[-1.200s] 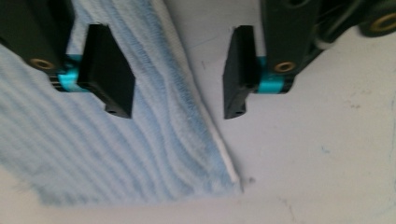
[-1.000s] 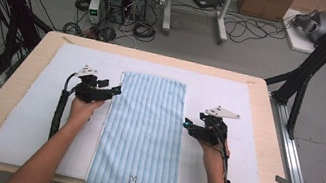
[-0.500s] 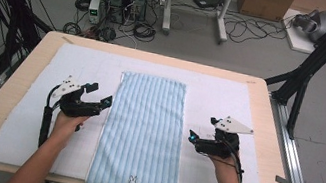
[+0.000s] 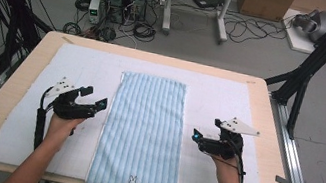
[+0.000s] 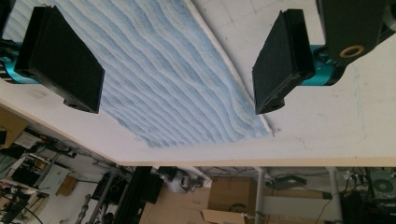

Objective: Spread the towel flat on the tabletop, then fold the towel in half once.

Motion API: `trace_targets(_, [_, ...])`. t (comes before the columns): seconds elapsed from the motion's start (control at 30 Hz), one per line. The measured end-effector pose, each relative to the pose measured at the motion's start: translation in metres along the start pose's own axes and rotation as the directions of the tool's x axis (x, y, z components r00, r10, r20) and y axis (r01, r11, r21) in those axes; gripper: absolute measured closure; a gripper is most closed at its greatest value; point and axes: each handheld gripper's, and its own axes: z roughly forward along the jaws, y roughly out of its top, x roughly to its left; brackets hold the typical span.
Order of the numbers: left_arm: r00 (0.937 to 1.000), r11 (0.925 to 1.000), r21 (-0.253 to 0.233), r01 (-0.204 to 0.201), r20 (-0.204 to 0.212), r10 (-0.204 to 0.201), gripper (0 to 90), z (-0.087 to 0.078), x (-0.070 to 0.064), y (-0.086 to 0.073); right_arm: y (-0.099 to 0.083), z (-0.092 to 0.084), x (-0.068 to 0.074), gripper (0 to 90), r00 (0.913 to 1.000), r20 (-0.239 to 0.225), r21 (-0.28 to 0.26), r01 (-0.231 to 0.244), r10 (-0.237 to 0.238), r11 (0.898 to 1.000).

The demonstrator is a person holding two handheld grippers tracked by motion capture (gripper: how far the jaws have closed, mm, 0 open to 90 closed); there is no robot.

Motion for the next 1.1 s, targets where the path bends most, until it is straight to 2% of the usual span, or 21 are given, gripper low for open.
trace_targets(0.27, [0.9999, 0.9999, 0.012, 0.008, 0.013, -0.008, 17.4, -0.001, 0.004, 0.007, 0.003, 0.003, 0.000, 11.0, 1.0000, 0.005, -0.010, 0.004, -0.004, 1.000])
trace_targets(0.63, [1.0000, 0.9997, 0.024, 0.001, -0.003, -0.001, 17.5, 0.005, 0.010, 0.017, 0.004, 0.004, 0.000, 11.0, 1.0000, 0.003, 0.000, 0.004, -0.004, 1.000])
trace_targets(0.7, [0.9999, 0.9994, 0.034, -0.005, -0.013, 0.005, 17.7, 0.009, 0.012, 0.019, 0.004, 0.004, 0.000, 11.0, 1.0000, 0.000, 0.001, 0.005, -0.005, 1.000])
trace_targets(0.83, [0.9998, 0.9959, 0.090, -0.001, -0.021, 0.003, 19.3, 0.023, 0.020, 0.023, 0.003, 0.004, 0.002, 11.0, 1.0000, -0.005, 0.006, 0.008, -0.008, 1.000])
trace_targets(1.1, [0.9985, 0.9847, 0.174, 0.015, -0.054, -0.006, 25.1, 0.058, 0.028, 0.026, 0.003, 0.004, 0.000, 11.0, 1.0000, -0.004, 0.012, -0.001, 0.001, 1.000])
